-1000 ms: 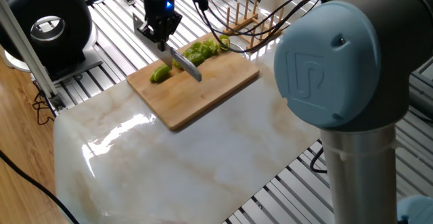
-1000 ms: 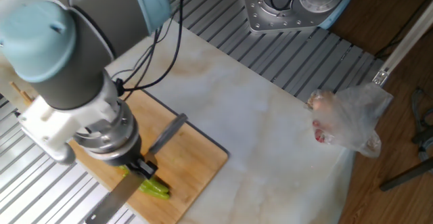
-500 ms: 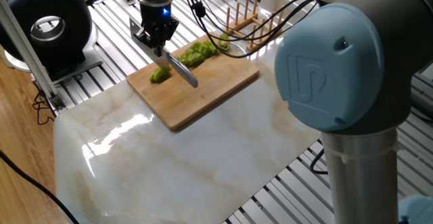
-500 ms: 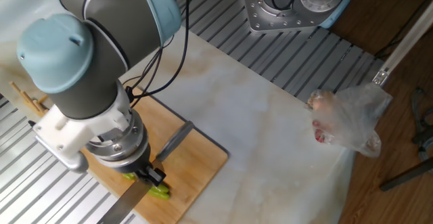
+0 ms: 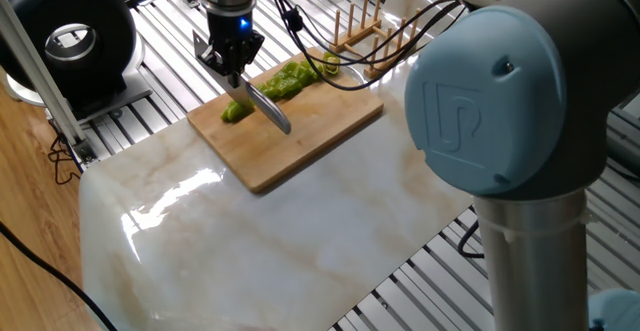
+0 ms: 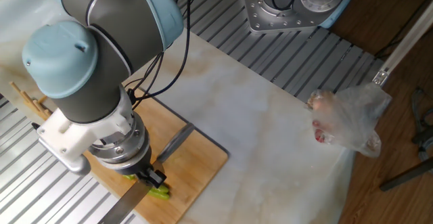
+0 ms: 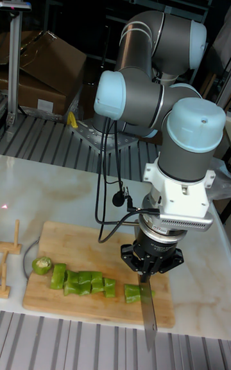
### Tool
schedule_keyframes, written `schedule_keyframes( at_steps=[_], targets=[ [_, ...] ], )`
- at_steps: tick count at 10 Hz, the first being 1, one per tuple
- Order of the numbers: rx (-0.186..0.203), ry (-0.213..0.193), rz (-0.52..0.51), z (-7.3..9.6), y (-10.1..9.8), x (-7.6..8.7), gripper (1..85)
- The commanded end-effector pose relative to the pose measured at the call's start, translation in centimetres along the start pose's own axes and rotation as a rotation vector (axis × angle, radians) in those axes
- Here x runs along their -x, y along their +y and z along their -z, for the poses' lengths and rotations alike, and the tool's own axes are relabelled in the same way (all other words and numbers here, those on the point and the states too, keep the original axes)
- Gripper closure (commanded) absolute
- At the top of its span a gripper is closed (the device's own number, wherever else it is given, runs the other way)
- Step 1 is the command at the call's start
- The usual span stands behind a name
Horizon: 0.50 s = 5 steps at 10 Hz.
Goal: Chop the chili peppers
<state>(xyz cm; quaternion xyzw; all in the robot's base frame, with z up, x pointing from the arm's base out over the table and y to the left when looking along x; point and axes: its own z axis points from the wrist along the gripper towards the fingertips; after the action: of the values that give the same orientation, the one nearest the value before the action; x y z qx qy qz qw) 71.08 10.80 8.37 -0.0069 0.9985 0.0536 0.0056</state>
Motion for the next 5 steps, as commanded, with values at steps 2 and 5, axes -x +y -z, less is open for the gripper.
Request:
schedule_keyframes(
  at_steps=[2, 5],
  targets=[
    [0.021, -0.003, -0.008, 0.15, 0.33, -0.01, 84.3],
    [0.023, -0.002, -0.006, 0.22, 0.11, -0.10, 84.3]
  ],
)
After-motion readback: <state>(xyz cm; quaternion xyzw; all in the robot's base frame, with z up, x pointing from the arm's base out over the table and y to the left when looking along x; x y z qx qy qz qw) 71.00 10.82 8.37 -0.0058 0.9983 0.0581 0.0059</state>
